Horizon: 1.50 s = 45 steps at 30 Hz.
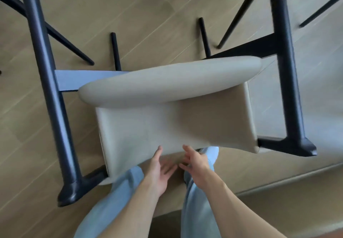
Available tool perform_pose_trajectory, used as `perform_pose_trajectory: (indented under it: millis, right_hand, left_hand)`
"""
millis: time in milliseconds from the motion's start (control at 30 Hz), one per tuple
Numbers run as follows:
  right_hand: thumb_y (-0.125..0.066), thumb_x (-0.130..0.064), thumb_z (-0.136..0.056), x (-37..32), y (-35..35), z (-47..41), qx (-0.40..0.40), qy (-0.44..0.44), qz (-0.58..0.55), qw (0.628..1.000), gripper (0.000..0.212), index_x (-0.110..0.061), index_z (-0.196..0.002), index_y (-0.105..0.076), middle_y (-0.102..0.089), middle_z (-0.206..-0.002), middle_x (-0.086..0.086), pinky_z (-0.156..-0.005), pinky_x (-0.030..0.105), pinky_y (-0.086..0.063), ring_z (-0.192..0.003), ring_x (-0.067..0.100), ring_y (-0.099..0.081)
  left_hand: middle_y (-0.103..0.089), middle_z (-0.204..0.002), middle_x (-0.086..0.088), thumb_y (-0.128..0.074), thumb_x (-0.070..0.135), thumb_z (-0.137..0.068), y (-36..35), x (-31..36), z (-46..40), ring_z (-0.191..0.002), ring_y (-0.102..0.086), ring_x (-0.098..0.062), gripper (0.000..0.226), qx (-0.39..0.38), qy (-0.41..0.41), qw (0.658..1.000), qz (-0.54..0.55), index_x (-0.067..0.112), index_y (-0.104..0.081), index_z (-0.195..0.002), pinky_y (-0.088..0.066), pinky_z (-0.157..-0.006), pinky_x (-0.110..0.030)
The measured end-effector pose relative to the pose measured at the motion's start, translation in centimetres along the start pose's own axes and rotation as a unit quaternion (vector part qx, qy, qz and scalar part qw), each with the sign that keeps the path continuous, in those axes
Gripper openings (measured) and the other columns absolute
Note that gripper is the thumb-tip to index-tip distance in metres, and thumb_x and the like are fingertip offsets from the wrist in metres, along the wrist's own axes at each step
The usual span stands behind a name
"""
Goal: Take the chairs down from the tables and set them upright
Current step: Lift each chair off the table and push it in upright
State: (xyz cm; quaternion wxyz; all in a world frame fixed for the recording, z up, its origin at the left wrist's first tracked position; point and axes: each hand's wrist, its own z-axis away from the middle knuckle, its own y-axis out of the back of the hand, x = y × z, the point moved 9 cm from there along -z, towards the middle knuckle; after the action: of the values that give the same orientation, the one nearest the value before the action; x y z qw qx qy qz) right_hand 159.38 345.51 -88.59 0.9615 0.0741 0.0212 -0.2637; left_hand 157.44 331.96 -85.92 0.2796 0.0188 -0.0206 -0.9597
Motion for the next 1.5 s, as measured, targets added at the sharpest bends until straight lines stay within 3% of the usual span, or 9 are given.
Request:
perform_pose_trajectory:
  millis: [200, 433, 533, 633, 767, 867, 1067, 1300, 1500]
  right_hand:
    - [-0.076, -0.036, -0.088, 4.9, -3.5, -12.5, 0.011, -0.046, -0.051, 0.998, 0.052, 0.005, -0.116, -0.059, -0.05, -0.081, 0.007, -0.086, 0.053, -0.057, -0.07, 0.022, -0.057]
    - [-0.062, -0.054, -0.092, 10.0, -3.5, -23.4, -0.003, -0.062, -0.129, 0.99, 0.08, -0.001, -0.147, -0.039, -0.055, -0.121, 0.016, -0.089, 0.037, -0.053, -0.105, 0.029, -0.061]
    - [-0.058, -0.054, -0.094, 10.9, -2.9, -26.4, 0.0, -0.049, -0.149, 0.988, 0.075, -0.002, -0.146, -0.043, -0.055, -0.141, 0.019, -0.091, 0.036, -0.053, -0.126, 0.034, -0.059]
    - [-0.07, -0.053, -0.086, 10.7, -2.3, -28.1, 0.021, -0.059, -0.23, 0.971, 0.071, -0.003, -0.134, -0.053, -0.06, -0.134, 0.015, -0.096, 0.039, -0.051, -0.12, 0.03, -0.06]
    - [-0.077, -0.052, -0.072, 9.9, -2.4, -29.2, 0.028, -0.016, -0.311, 0.95, 0.078, -0.012, -0.136, -0.055, -0.065, -0.131, 0.008, -0.087, 0.037, -0.051, -0.118, 0.026, -0.061]
    - [-0.081, -0.049, -0.064, 10.0, -2.9, -29.5, 0.016, -0.005, -0.355, 0.935, 0.085, -0.014, -0.137, -0.057, -0.067, -0.131, 0.009, -0.108, 0.046, -0.047, -0.123, 0.03, -0.06]
    - [-0.081, -0.037, -0.066, 9.9, -2.1, -29.7, 0.012, 0.004, -0.403, 0.915, 0.086, -0.005, -0.14, -0.051, -0.062, -0.137, 0.015, -0.117, 0.046, -0.039, -0.128, 0.031, -0.057]
    - [-0.08, -0.043, -0.068, 10.0, -1.4, -30.5, -0.01, 0.009, -0.411, 0.911, 0.088, -0.012, -0.144, -0.046, -0.06, -0.138, 0.012, -0.111, 0.047, -0.044, -0.127, 0.03, -0.057]
    - [-0.077, -0.04, -0.074, 9.5, -0.8, -31.9, -0.056, 0.041, -0.391, 0.918, 0.068, -0.008, -0.131, -0.061, -0.069, -0.131, 0.012, -0.102, 0.042, -0.05, -0.12, 0.025, -0.064]
  left_hand:
    - [-0.055, -0.141, -0.024, -0.074, 0.044, -0.086, 3.3, -1.6, -13.1, -0.124, -0.059, -0.036, 0.075, 0.022, 0.037, 0.999, 0.011, 0.005, -0.047, -0.145, -0.047, -0.109, -0.05]
    - [-0.04, -0.155, -0.022, -0.08, 0.052, -0.073, 3.9, -5.8, -24.3, -0.136, -0.05, -0.034, 0.101, 0.059, 0.052, 0.996, 0.05, 0.006, -0.037, -0.151, -0.043, -0.113, -0.05]
    - [-0.047, -0.149, -0.021, -0.079, 0.057, -0.07, 3.6, -6.5, -27.4, -0.131, -0.054, -0.032, 0.102, 0.059, 0.05, 0.995, 0.06, 0.003, -0.041, -0.148, -0.042, -0.113, -0.045]
    - [-0.057, -0.138, -0.019, -0.078, 0.058, -0.064, 3.0, -5.9, -28.7, -0.114, -0.06, -0.027, 0.097, 0.045, 0.034, 0.998, 0.041, 0.002, -0.052, -0.139, -0.044, -0.111, -0.046]
    - [-0.051, -0.145, -0.018, -0.079, 0.053, -0.07, 3.2, -5.4, -28.9, -0.137, -0.049, -0.03, 0.091, 0.06, 0.035, 0.997, 0.039, 0.005, -0.047, -0.141, -0.041, -0.113, -0.049]
    - [-0.048, -0.15, -0.016, -0.08, 0.05, -0.069, 3.3, -5.6, -28.6, -0.139, -0.047, -0.031, 0.091, 0.057, 0.029, 0.997, 0.041, 0.005, -0.047, -0.141, -0.044, -0.107, -0.047]
    - [-0.047, -0.152, -0.016, -0.079, 0.044, -0.079, 3.7, -5.5, -28.2, -0.137, -0.05, -0.033, 0.084, 0.05, 0.026, 0.997, 0.057, 0.007, -0.044, -0.146, -0.039, -0.115, -0.051]
    - [-0.045, -0.152, -0.017, -0.079, 0.041, -0.081, 3.1, -6.0, -28.1, -0.139, -0.047, -0.031, 0.078, 0.041, 0.025, 0.997, 0.065, 0.005, -0.044, -0.141, -0.039, -0.116, -0.048]
    - [-0.04, -0.154, -0.02, -0.081, 0.041, -0.077, 3.2, -5.5, -28.6, -0.141, -0.044, -0.035, 0.094, 0.041, 0.014, 0.997, 0.067, 0.008, -0.033, -0.151, -0.039, -0.116, -0.05]
